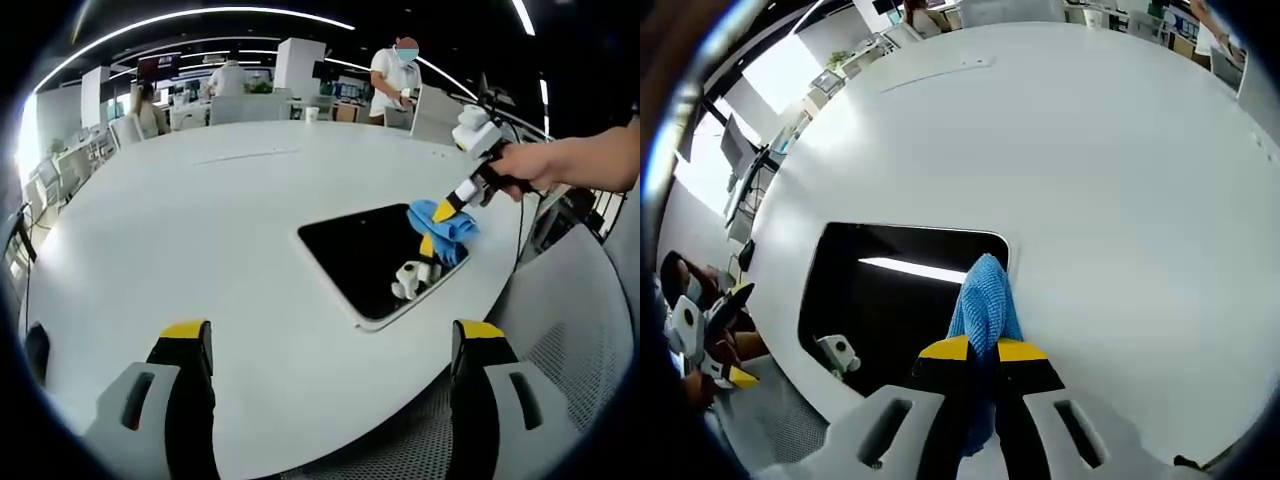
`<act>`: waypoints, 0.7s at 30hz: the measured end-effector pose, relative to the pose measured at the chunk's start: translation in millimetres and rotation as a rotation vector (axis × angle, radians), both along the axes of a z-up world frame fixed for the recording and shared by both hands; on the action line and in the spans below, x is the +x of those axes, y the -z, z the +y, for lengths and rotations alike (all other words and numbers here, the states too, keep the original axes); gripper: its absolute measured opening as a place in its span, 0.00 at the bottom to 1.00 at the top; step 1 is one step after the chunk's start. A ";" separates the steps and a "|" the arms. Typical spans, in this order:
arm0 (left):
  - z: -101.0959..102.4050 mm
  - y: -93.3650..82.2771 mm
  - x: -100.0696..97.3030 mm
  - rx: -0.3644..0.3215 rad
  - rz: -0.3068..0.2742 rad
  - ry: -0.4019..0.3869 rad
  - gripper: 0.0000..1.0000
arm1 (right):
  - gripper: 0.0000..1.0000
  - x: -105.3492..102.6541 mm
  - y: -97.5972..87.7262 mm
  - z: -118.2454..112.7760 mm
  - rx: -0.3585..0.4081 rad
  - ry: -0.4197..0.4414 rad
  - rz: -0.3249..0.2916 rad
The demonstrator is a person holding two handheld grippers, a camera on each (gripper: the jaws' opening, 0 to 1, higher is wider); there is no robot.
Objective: Wipe the mirror surface with the cleaning cloth until all visible marks leave the cleaned area.
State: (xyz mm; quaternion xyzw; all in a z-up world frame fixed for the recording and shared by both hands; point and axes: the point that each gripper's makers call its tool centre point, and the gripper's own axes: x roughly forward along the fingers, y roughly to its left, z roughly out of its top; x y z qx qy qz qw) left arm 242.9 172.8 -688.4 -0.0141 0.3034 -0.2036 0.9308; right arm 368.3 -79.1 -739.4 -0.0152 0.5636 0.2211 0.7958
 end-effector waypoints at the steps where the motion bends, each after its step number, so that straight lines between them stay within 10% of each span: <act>1: 0.1 -0.1 0.0 -0.001 0.000 -0.001 0.98 | 0.02 1.8 0.2 0.3 -0.001 0.000 -0.001; 21: 2.8 3.1 2.1 -0.014 0.004 -0.012 0.98 | 0.02 40.5 1.1 5.8 -0.022 -0.014 -0.015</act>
